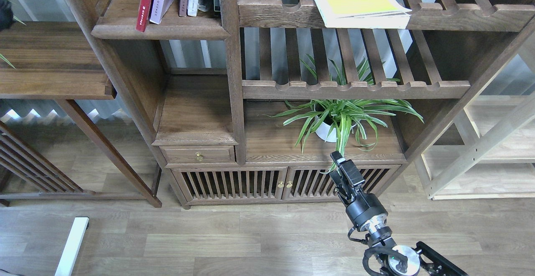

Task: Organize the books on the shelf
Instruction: 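Release the red book and lower the left arm from the shelf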

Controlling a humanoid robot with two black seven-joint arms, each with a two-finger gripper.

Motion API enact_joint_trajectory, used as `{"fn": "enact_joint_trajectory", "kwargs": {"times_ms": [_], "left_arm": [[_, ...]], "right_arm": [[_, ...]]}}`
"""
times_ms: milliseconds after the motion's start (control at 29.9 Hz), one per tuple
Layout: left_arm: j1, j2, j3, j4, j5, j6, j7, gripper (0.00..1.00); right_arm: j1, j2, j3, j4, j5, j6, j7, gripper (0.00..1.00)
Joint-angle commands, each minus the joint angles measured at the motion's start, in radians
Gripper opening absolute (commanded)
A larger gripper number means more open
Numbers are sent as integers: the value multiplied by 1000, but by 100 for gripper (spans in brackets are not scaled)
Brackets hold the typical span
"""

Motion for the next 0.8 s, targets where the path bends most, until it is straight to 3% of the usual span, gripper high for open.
{"fn": "enact_joint_trajectory", "kwargs": {"times_ms": [0,368,535,769], "left_arm": [[82,-10,-68,-67,-10,-16,0,91],[136,-76,-117,-69,-186,-256,0,94],[162,-121,-117,-62,-270,-310,0,95],[340,-259,-117,-56,-375,-414,0,96]], "right_arm": [[0,-6,8,24,5,0,0,99],[-11,2,57,84,5,0,-2,99],[-2,-12,57,93,7,0,-5,99],[21,-18,95,138,8,0,-8,99]]}}
